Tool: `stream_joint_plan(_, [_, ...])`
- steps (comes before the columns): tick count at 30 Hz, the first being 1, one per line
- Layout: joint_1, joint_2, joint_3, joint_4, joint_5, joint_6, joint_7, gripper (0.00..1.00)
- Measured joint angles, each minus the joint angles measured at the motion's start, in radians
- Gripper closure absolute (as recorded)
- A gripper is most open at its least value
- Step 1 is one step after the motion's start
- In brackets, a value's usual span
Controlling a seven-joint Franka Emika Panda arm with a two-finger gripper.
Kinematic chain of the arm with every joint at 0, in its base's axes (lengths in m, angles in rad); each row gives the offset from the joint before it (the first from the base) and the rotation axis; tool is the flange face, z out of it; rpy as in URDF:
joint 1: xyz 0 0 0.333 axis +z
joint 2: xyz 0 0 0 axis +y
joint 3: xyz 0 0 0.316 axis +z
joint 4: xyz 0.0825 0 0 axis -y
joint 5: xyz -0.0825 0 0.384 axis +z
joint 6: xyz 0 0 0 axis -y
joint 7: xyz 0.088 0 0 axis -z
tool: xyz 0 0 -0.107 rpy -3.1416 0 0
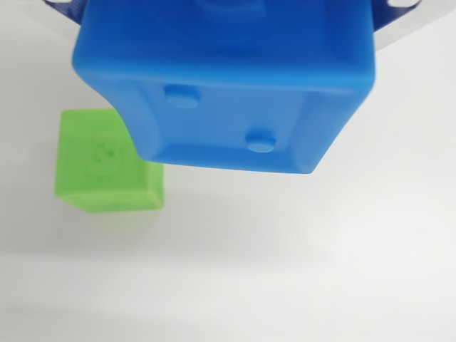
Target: Stack cube
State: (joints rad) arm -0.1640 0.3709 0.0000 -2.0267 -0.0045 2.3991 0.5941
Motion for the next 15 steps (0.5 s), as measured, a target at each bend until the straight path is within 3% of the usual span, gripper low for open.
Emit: stream_joint_plan(15, [-0.043, -0.003, -0.003, 0.010, 0.001, -0.013, -0.058, 1.00])
